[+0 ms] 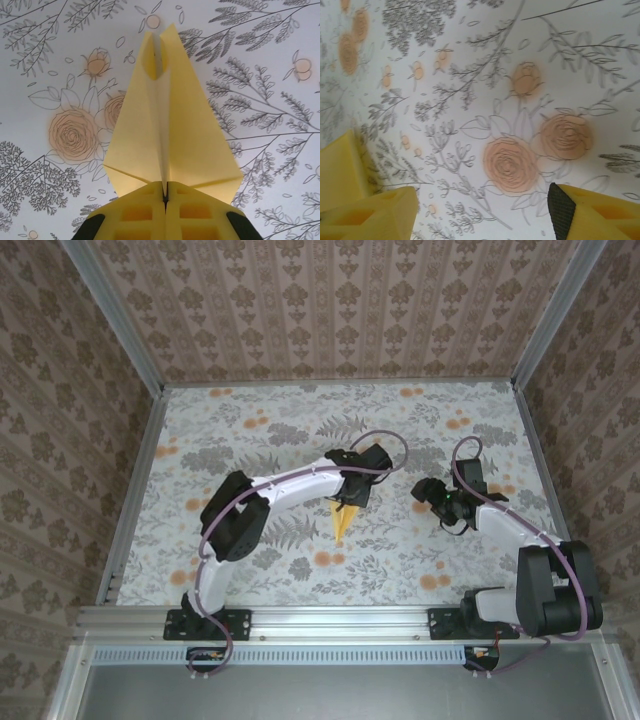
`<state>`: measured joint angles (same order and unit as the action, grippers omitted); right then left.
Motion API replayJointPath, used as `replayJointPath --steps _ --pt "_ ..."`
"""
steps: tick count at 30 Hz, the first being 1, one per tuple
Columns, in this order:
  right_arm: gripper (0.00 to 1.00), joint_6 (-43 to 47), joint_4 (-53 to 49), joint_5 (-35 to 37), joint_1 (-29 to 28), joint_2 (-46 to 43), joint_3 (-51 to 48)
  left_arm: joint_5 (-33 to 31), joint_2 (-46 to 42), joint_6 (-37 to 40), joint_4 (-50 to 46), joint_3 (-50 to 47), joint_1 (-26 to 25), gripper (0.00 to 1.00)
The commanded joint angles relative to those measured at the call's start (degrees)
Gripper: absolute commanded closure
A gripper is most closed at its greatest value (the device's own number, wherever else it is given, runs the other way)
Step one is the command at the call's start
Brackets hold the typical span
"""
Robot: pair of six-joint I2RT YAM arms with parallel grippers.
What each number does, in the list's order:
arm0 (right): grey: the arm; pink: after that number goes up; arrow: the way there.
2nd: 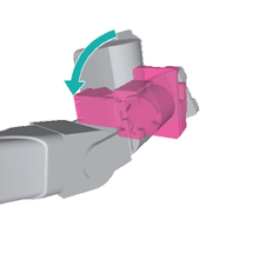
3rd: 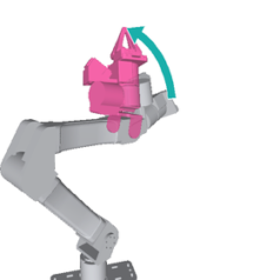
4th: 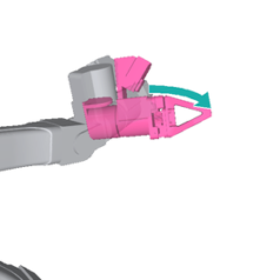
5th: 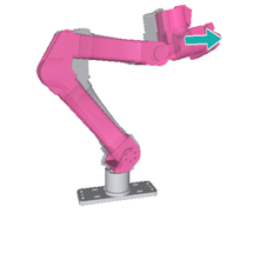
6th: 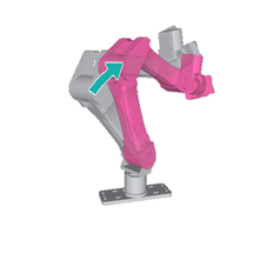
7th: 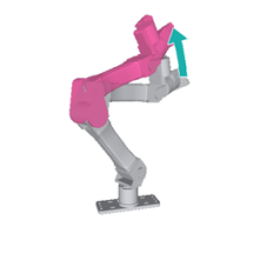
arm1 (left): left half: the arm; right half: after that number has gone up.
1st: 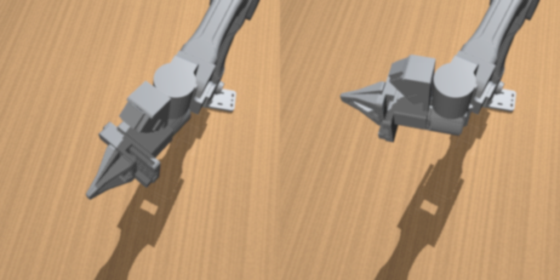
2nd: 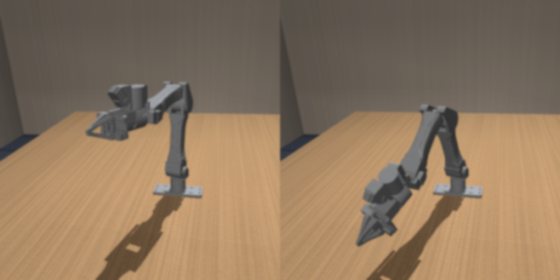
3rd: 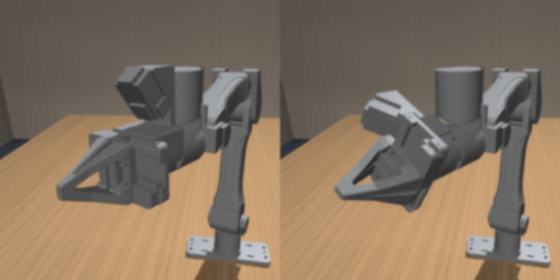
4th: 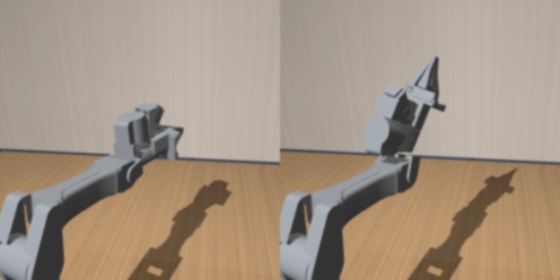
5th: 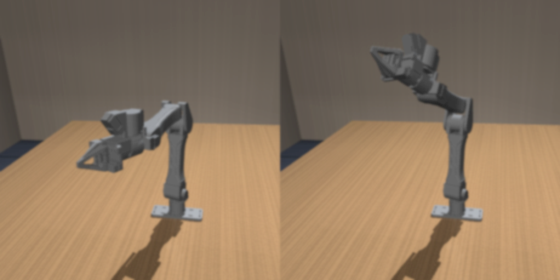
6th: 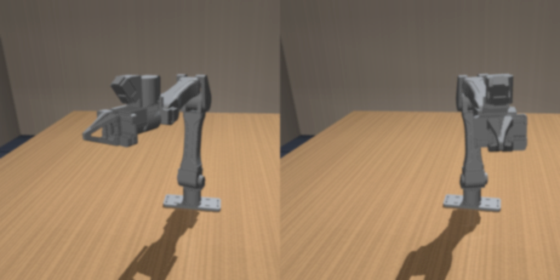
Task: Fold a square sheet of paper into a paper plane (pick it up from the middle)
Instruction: Turn over a paper plane at the center of the table.
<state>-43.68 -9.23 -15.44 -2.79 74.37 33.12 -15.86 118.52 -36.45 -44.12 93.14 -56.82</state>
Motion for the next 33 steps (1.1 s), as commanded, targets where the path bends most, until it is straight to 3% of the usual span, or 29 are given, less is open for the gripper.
replayJointPath --steps 1,10,19,33 --pt "0.31 1.0 5.3 -8.0 -1.7 1.2 -0.8 1.3 -4.1 -1.2 3.1 -3.2 0.9 0.99" --pt "0.36 5.6 8.2 -14.6 -15.5 10.7 5.5 10.3 -11.4 -4.6 15.3 -15.0 4.3 1.0" --pt "0.43 7.2 8.0 -16.7 -21.5 19.3 11.7 12.0 -11.7 -4.9 16.8 -17.4 4.9 1.0" --pt "0.84 5.1 9.7 -15.0 -21.5 26.0 14.7 12.8 -13.7 -6.3 19.0 -21.5 6.6 1.0"
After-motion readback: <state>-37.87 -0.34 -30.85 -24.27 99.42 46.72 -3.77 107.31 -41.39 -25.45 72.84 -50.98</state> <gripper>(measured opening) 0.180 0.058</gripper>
